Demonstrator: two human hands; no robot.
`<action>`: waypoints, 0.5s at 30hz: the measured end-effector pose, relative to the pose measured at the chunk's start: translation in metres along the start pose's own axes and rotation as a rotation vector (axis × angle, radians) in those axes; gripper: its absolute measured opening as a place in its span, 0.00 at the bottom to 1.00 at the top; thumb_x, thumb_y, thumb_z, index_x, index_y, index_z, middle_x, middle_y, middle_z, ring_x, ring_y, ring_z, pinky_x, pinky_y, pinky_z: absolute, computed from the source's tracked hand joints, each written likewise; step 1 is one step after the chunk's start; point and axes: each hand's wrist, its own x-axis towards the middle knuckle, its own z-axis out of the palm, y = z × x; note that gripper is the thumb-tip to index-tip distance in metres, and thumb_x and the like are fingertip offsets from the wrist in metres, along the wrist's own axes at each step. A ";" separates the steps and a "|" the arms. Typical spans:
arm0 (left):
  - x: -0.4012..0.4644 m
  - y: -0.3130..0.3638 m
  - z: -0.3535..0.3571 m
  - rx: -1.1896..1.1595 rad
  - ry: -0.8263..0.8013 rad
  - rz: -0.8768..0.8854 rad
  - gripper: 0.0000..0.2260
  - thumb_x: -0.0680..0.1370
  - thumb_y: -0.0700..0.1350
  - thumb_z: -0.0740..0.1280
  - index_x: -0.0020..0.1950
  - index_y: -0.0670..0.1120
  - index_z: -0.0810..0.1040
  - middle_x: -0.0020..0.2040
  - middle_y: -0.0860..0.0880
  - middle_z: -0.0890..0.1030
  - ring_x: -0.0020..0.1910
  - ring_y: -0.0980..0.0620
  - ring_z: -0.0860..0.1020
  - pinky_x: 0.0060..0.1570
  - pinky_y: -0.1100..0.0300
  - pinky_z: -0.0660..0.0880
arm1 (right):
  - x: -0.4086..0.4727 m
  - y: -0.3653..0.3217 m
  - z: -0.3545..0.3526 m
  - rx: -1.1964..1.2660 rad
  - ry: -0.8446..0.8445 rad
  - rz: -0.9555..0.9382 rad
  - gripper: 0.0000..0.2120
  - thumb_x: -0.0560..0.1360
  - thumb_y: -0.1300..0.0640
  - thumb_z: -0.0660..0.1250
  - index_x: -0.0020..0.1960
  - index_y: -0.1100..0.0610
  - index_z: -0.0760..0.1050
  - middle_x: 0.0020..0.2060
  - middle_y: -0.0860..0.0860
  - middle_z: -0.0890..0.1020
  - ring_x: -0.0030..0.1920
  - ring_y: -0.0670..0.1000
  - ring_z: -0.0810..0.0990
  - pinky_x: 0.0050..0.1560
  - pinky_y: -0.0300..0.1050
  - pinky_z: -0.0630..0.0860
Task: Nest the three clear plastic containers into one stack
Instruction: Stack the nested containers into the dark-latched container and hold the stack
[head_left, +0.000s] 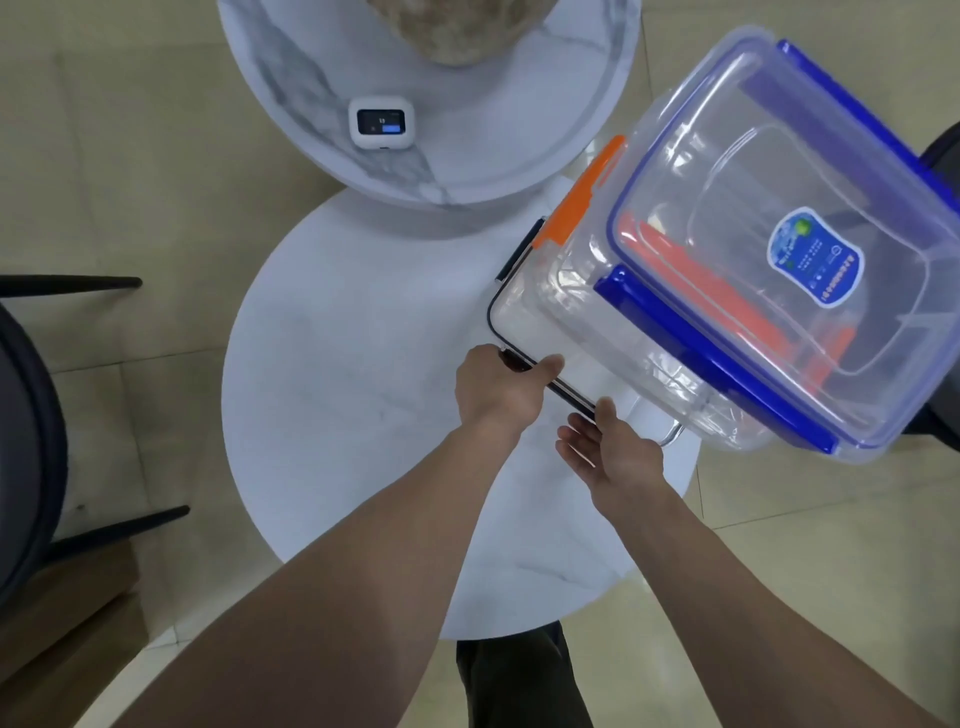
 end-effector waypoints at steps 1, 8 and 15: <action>0.002 0.004 0.002 0.002 0.001 0.002 0.21 0.71 0.57 0.78 0.45 0.38 0.83 0.39 0.45 0.86 0.38 0.47 0.84 0.34 0.60 0.77 | 0.002 -0.005 0.001 -0.003 0.000 -0.002 0.13 0.80 0.54 0.66 0.52 0.65 0.77 0.46 0.60 0.84 0.41 0.57 0.83 0.47 0.52 0.83; 0.015 0.026 0.014 0.022 0.001 0.018 0.21 0.71 0.58 0.78 0.45 0.39 0.82 0.39 0.45 0.86 0.37 0.48 0.83 0.35 0.59 0.77 | 0.012 -0.029 0.007 -0.014 0.014 -0.022 0.12 0.81 0.53 0.66 0.49 0.62 0.76 0.45 0.59 0.85 0.44 0.57 0.84 0.48 0.52 0.83; 0.025 0.046 0.020 0.025 -0.006 0.024 0.22 0.71 0.58 0.78 0.46 0.38 0.83 0.41 0.44 0.87 0.40 0.46 0.85 0.38 0.57 0.79 | 0.018 -0.050 0.012 -0.027 0.018 -0.021 0.11 0.81 0.52 0.66 0.46 0.60 0.76 0.44 0.57 0.84 0.41 0.55 0.84 0.45 0.51 0.83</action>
